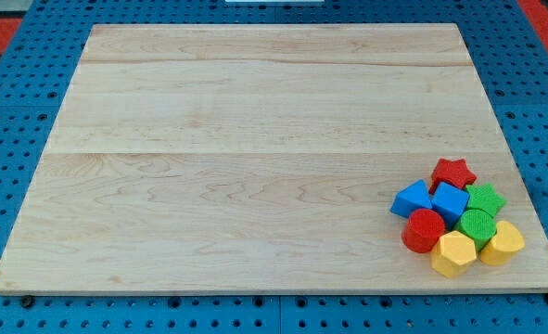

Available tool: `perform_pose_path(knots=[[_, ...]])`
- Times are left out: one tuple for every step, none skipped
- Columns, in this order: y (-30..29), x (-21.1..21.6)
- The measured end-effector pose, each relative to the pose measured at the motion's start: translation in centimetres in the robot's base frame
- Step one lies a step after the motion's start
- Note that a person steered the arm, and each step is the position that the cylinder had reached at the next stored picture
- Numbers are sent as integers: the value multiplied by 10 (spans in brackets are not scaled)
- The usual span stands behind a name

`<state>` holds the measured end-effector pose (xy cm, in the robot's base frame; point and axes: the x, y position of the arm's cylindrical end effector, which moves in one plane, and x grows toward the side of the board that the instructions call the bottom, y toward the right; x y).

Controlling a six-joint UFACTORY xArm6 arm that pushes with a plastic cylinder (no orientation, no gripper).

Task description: Move the red circle yellow hexagon towards the center

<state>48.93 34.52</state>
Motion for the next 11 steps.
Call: perform_pose_path(knots=[[-12,48],[-24,74],[-61,98],[-93,128],[-118,128],[-146,118],[-169,108],[-188,97],[-208,76],[-223,57],[-245,38]])
